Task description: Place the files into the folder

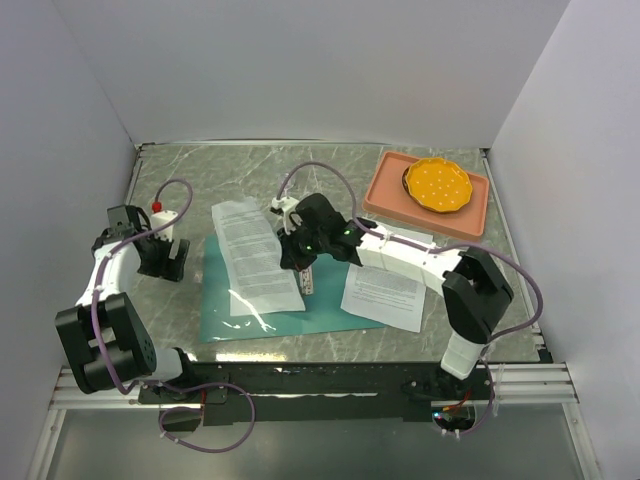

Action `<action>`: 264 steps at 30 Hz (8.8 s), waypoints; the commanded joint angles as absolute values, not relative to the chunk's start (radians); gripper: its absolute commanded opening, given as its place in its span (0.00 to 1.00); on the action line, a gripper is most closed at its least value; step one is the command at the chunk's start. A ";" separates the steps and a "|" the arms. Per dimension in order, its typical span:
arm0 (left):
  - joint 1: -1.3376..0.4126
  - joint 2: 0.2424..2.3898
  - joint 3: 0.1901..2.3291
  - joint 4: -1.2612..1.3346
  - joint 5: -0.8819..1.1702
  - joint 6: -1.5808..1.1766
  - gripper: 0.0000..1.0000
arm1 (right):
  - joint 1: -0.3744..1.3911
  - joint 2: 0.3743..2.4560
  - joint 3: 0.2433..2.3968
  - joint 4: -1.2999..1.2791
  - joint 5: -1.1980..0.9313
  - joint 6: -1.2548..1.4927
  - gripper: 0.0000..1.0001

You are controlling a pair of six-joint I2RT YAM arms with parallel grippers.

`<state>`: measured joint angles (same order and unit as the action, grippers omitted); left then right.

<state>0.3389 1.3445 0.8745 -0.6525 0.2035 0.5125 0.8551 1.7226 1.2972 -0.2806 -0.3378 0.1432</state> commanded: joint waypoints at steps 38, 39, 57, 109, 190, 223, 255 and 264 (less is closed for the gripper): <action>0.276 1.177 0.531 -0.502 0.196 0.793 0.96 | 0.838 1.870 1.178 -0.021 -0.287 0.578 0.00; 0.267 1.180 0.534 -0.515 0.196 0.793 0.96 | 0.842 1.874 1.186 -0.028 -0.287 0.583 0.00; 0.181 1.269 0.586 -0.595 0.250 0.842 0.96 | 0.864 1.960 1.370 -0.204 -0.281 0.597 0.00; 0.158 1.359 0.670 -0.526 0.169 0.680 0.97 | 0.882 1.991 1.394 -0.304 -0.475 0.403 0.00; 0.149 1.355 0.686 -0.514 0.138 0.653 0.98 | 0.867 2.020 1.506 -0.416 -0.508 0.333 0.00; 0.202 1.262 0.741 -0.621 0.143 0.724 0.96 | 0.920 2.056 1.453 -0.302 -0.472 0.440 0.00; 0.206 1.287 0.695 -0.597 0.170 0.715 0.96 | 0.931 2.054 1.440 -0.301 -0.450 0.466 0.01; 0.207 1.270 0.733 -0.609 0.169 0.706 0.96 | 0.930 2.030 1.456 -0.347 -0.399 0.459 0.54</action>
<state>0.2028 1.2911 0.6758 -0.6071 0.1432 0.7132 0.9234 2.0972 1.4410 -0.3191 -0.4492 0.4728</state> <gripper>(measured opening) 0.962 0.482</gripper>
